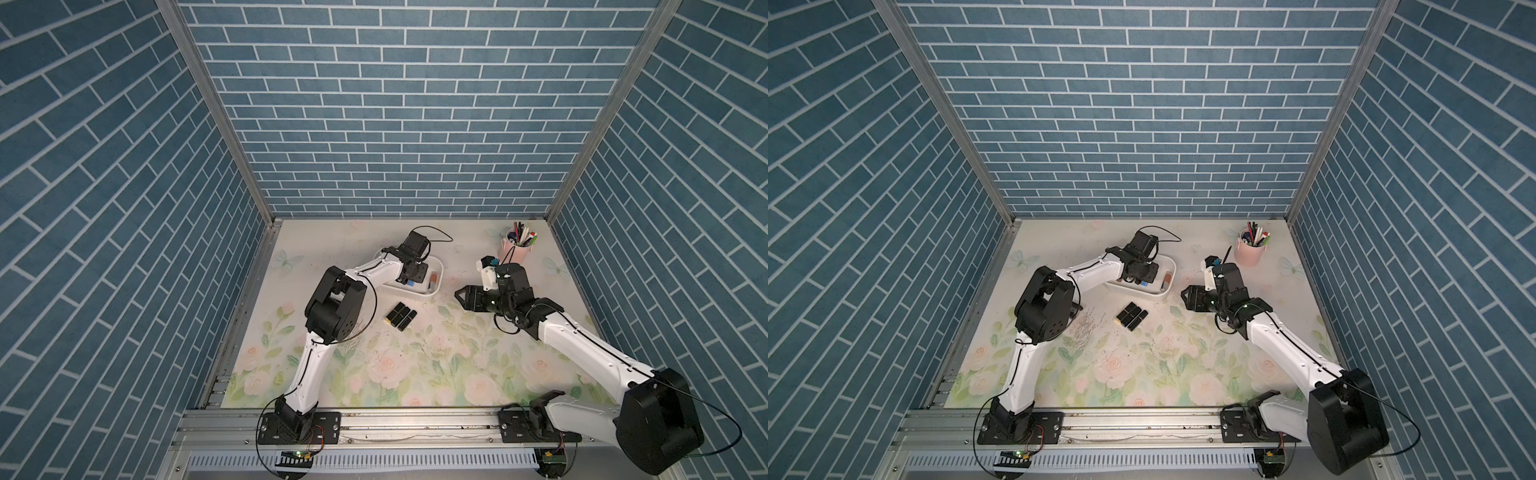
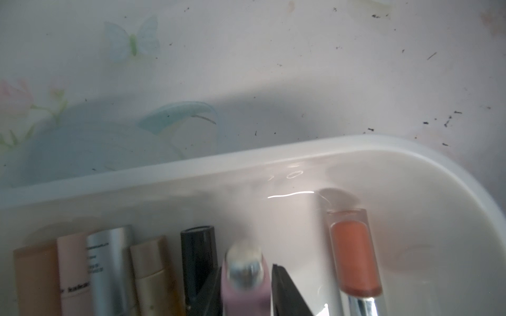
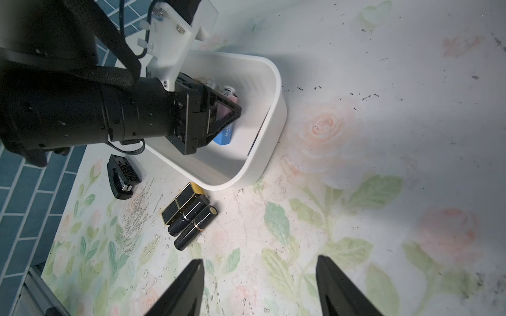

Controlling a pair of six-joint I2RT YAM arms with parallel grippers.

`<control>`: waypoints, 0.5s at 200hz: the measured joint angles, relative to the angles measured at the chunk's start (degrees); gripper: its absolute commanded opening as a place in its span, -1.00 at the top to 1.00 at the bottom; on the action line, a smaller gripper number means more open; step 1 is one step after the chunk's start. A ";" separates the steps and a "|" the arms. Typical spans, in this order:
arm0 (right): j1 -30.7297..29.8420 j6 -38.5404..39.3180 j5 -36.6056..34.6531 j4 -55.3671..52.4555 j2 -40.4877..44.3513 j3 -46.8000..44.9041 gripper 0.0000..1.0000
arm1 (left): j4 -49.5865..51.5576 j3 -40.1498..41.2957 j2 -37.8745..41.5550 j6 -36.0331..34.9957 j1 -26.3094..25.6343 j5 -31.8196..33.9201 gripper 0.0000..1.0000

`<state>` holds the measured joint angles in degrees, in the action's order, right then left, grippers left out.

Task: Put the lipstick into the storage box
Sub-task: Place the lipstick in the storage box.

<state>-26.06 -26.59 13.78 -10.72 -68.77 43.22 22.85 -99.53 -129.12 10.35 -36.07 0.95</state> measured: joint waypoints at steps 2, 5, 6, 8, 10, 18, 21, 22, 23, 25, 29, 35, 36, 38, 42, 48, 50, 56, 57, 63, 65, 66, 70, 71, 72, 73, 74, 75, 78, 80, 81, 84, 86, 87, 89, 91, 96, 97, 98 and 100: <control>0.00 0.00 0.00 0.00 0.00 0.00 -0.38 | 0.00 0.07 0.00 -0.04 0.00 0.00 0.24; 0.00 0.00 0.00 0.02 0.00 0.00 -0.37 | 0.02 0.11 0.00 -0.04 0.00 0.02 0.22; 0.00 0.00 0.00 0.00 0.00 0.00 -0.37 | 0.04 0.11 0.00 -0.04 0.00 0.02 0.22; 0.00 -0.02 0.02 0.02 0.00 0.00 -0.38 | 0.04 0.13 0.00 -0.02 0.00 0.02 0.21; 0.00 0.00 0.02 0.02 0.00 0.00 -0.37 | 0.04 0.15 0.00 -0.07 0.00 0.02 0.20; 0.00 -0.02 0.04 0.02 0.00 0.00 -0.38 | -0.02 0.15 0.00 -0.02 0.00 0.02 0.18; 0.00 -0.02 0.07 0.02 0.00 0.00 -0.38 | -0.04 0.15 0.00 0.00 0.00 0.02 0.17; 0.00 -0.02 0.04 0.02 0.00 0.00 -0.38 | -0.02 0.15 0.00 -0.02 0.00 0.02 0.17; 0.00 -0.02 0.07 0.02 0.00 0.00 -0.38 | -0.04 0.15 0.00 -0.04 0.00 0.02 0.16; 0.00 -0.02 0.09 0.02 0.00 0.00 -0.38 | -0.04 0.15 0.00 -0.02 0.00 0.02 0.16; 0.00 -0.02 0.13 0.02 0.00 0.00 -0.38 | -0.04 0.15 0.00 0.00 0.00 0.00 0.15; 0.00 -0.02 0.17 0.02 0.00 0.00 -0.37 | -0.02 0.15 0.00 -0.04 0.00 0.04 0.13; 0.00 -0.02 0.17 0.02 0.00 0.00 -0.37 | -0.02 0.15 0.00 -0.04 0.00 0.04 0.13; 0.00 -0.02 0.17 0.02 0.00 0.00 -0.37 | -0.02 0.15 0.00 -0.04 0.00 0.02 0.12; 0.00 -0.02 0.20 0.02 0.00 0.00 -0.38 | 0.00 0.15 0.00 -0.04 0.00 0.04 0.12; 0.00 -0.02 0.22 0.02 0.00 0.00 -0.38 | -0.02 0.15 0.00 -0.02 0.00 0.02 0.10; 0.00 -0.02 0.24 0.02 0.00 0.00 -0.37 | -0.02 0.15 0.00 -0.07 0.00 0.04 0.09; 0.00 -0.02 0.33 0.02 0.00 0.00 -0.38 | -0.04 0.15 0.00 -0.07 0.00 0.07 0.07; 0.00 -0.04 0.35 0.02 0.00 0.00 -0.37 | -0.04 0.15 0.00 -0.09 0.00 0.04 0.07; 0.00 -0.04 0.42 0.02 0.00 0.00 -0.38 | -0.07 0.15 0.00 -0.02 0.00 0.02 0.06; 0.00 -0.02 0.44 0.02 0.00 0.00 -0.37 | -0.07 0.15 0.00 -0.04 0.00 0.04 0.06; 0.00 -0.02 0.44 0.02 0.00 0.00 -0.37 | -0.07 0.15 0.00 -0.02 0.00 0.04 0.06; 0.00 -0.04 0.48 0.02 0.00 0.00 -0.37 | -0.07 0.15 0.00 -0.02 -0.02 0.02 0.05; 0.00 -0.04 0.48 0.02 0.00 0.00 -0.37 | -0.07 0.15 0.02 -0.04 -0.02 0.02 0.05; 0.00 -0.04 0.50 0.02 0.00 0.00 -0.38 | -0.07 0.15 0.02 -0.04 -0.02 0.02 0.05; 0.00 -0.04 0.50 0.02 0.00 0.00 -0.38 | -0.04 0.15 0.02 -0.04 -0.02 0.02 0.05; 0.00 -0.04 0.52 0.02 0.00 0.00 -0.38 | -0.07 0.15 0.02 -0.04 -0.02 0.02 0.05; 0.00 -0.04 0.52 0.02 0.00 0.00 -0.37 | -0.04 0.15 0.02 -0.04 -0.02 0.02 0.05; 0.00 -0.04 0.57 0.02 0.00 0.00 -0.38 | -0.04 0.15 0.13 -0.04 -0.07 0.04 0.04; 0.00 -0.04 0.57 0.02 0.00 0.00 -0.38 | -0.02 0.15 0.13 -0.04 -0.07 0.04 0.04; 0.00 -0.04 0.59 0.02 0.00 0.00 -0.37 | -0.02 0.15 0.13 -0.02 -0.07 0.04 0.04; 0.00 -0.04 0.61 0.02 0.00 0.00 -0.37 | 0.00 0.15 0.26 -0.07 -0.07 0.04 0.03; 0.00 -0.04 0.63 0.02 0.00 0.00 -0.37 | 0.00 0.15 0.31 -0.07 -0.07 0.04 0.03; 0.00 -0.04 0.63 0.02 0.00 0.00 -0.37 | 0.00 0.17 0.33 -0.07 -0.07 0.02 0.02; 0.00 -0.04 0.66 0.02 0.00 0.00 -0.37 | 0.00 0.17 0.46 -0.04 -0.07 0.04 0.02; 0.00 -0.04 0.70 0.02 0.00 0.00 -0.37 | 0.00 0.20 0.59 -0.07 -0.07 0.04 0.02; 0.00 -0.07 0.81 0.02 0.00 0.00 -0.37 | 0.00 0.24 0.92 -0.04 -0.07 0.04 0.01; 0.00 -0.07 0.81 0.02 0.00 0.00 -0.37 | 0.02 0.26 1.03 -0.07 -0.07 0.04 0.01; 0.00 -0.07 0.85 0.02 0.00 0.00 -0.37 | 0.02 0.26 1.07 -0.04 -0.07 0.02 0.01; 0.00 -0.07 0.87 0.02 0.00 0.00 -0.37 | 0.04 0.26 1.29 -0.04 -0.07 0.02 0.00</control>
<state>-26.06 -26.65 14.66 -10.70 -68.77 43.22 22.90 -99.26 -127.83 10.31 -36.14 0.97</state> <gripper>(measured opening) 0.686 0.492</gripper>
